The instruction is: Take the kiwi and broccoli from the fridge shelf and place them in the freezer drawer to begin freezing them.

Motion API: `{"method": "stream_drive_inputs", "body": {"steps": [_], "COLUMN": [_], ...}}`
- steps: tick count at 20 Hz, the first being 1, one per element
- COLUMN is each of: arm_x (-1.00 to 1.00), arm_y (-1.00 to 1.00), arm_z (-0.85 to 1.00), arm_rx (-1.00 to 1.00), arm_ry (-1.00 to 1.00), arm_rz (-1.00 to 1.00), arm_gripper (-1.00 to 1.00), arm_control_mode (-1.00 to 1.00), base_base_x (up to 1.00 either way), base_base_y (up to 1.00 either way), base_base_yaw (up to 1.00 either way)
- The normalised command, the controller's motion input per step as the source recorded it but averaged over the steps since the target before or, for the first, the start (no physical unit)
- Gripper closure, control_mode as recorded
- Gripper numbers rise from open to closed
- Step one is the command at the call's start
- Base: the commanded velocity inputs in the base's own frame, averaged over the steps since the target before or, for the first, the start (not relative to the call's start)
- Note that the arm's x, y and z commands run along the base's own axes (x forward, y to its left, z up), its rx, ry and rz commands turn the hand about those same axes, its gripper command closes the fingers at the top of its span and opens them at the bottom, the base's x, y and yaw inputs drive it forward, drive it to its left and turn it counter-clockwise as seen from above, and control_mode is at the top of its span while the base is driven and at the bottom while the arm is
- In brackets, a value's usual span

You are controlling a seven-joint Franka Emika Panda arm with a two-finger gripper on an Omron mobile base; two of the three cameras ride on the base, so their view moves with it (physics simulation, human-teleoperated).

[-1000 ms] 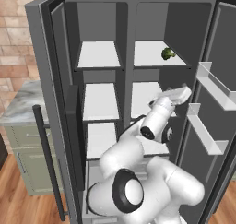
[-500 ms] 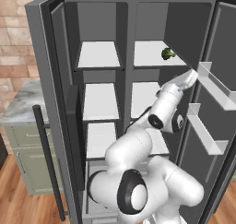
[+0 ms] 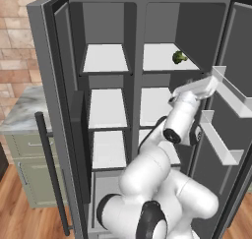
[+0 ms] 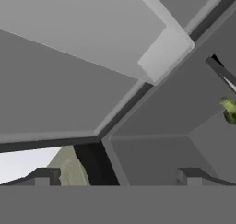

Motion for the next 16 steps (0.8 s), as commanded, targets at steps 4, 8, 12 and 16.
{"method": "stream_drive_inputs", "body": {"steps": [4, 8, 12, 16], "arm_x": [-0.43, -0.22, -0.31, -0.04], "arm_y": [0.09, 0.0, 0.0, 0.0], "arm_z": [0.78, 0.99, 0.78, -0.31], "arm_rx": [0.15, 0.11, 0.09, 0.29], "arm_ry": [0.02, 0.26, 0.17, 0.0], "arm_rz": [0.03, 0.01, 0.0, 0.09], "arm_gripper": [-1.0, -1.0, -1.0, -1.0], "arm_control_mode": [-1.0, -1.0, -1.0, -1.0], "base_base_x": [0.0, 0.0, 0.0, 0.0], "base_base_y": [0.0, 0.0, 0.0, 0.0], "base_base_yaw": [0.0, 0.0, 0.0, 0.0]}}
